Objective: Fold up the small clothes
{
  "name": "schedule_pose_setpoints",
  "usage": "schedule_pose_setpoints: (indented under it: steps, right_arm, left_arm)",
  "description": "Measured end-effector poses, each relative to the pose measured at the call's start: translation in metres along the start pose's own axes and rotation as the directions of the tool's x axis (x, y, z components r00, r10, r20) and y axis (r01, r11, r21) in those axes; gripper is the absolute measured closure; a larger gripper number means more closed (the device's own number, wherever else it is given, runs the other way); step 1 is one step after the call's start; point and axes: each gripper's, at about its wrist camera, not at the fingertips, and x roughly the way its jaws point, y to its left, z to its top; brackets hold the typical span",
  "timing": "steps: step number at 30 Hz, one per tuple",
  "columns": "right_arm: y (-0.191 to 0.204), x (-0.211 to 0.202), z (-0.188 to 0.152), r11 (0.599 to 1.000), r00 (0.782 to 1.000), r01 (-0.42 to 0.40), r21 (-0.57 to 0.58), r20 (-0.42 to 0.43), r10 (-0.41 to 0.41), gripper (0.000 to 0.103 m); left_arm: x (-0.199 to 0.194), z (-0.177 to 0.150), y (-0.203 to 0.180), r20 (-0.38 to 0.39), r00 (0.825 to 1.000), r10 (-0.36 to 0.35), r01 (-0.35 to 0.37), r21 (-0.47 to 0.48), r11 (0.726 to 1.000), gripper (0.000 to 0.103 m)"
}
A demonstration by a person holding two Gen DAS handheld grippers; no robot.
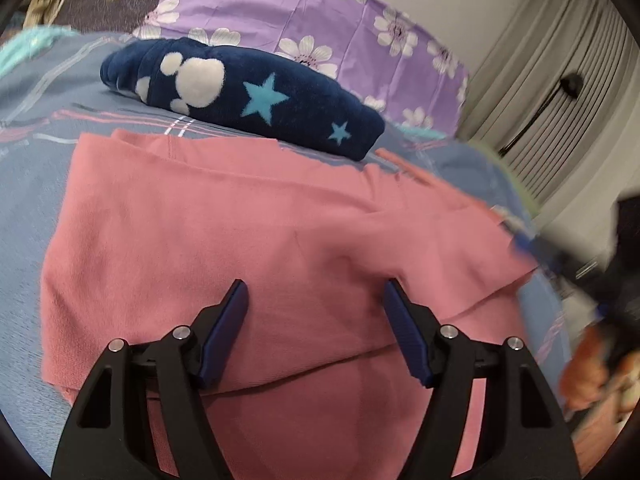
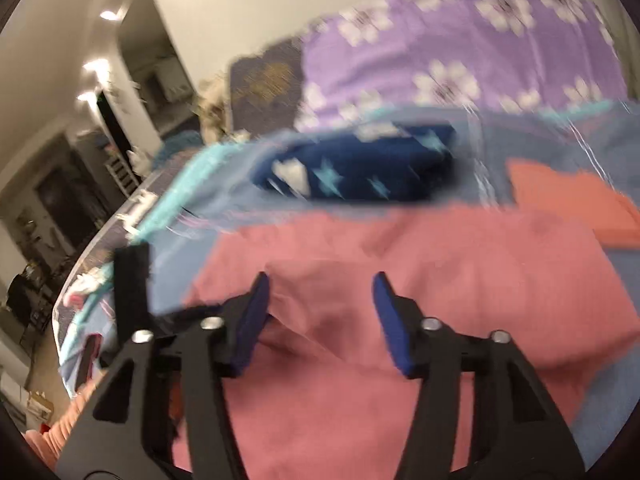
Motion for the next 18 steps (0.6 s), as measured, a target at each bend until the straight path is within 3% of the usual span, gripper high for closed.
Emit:
schedule_pose_setpoints:
  steps: [3, 6, 9, 13, 14, 15, 16, 18]
  right_arm:
    - [-0.025, 0.003, -0.02, 0.995, 0.994, 0.1, 0.01, -0.041, -0.1, 0.067]
    - [-0.045, 0.005, -0.042, 0.977, 0.976, 0.212, -0.001, -0.047, -0.212, 0.069]
    - [-0.063, 0.011, -0.047, 0.983, 0.984, 0.17, 0.069, -0.073, -0.165, 0.069]
    - [-0.066, 0.007, -0.048, 0.986, 0.988, 0.148, 0.074, -0.062, -0.143, 0.067]
    - [-0.065, 0.007, -0.048, 0.986, 0.987, 0.15, 0.069, -0.061, -0.146, 0.067]
    - [-0.064, 0.005, -0.048, 0.987, 0.988, 0.146, 0.061, -0.052, -0.143, 0.065]
    - [-0.063, 0.003, -0.048, 0.989, 0.99, 0.137, 0.056, -0.041, -0.135, 0.065]
    - [-0.062, 0.0, -0.048, 0.991, 0.993, 0.12, 0.055, -0.029, -0.119, 0.065]
  left_arm:
    - [-0.001, 0.0, -0.002, -0.007, 0.997, -0.075, 0.075, -0.023, 0.997, 0.043]
    - [0.003, 0.0, -0.016, -0.028, 0.995, -0.095, 0.095, 0.0, 0.995, 0.044]
    - [0.011, -0.001, -0.028, -0.055, 0.994, -0.097, 0.098, 0.003, 0.995, 0.043]
    - [0.025, 0.004, -0.035, -0.078, 0.996, -0.032, 0.032, 0.0, 0.999, 0.044]
    - [0.029, 0.007, -0.039, -0.079, 0.997, -0.008, 0.008, 0.01, 1.0, 0.064]
    - [0.031, 0.01, -0.042, -0.083, 0.996, 0.014, -0.012, 0.028, 1.0, 0.094]
    - [0.032, 0.015, -0.045, -0.084, 0.996, 0.04, -0.036, 0.045, 0.998, 0.101]
    - [0.021, 0.032, -0.056, -0.04, 0.999, 0.037, -0.035, 0.056, 0.998, 0.101]
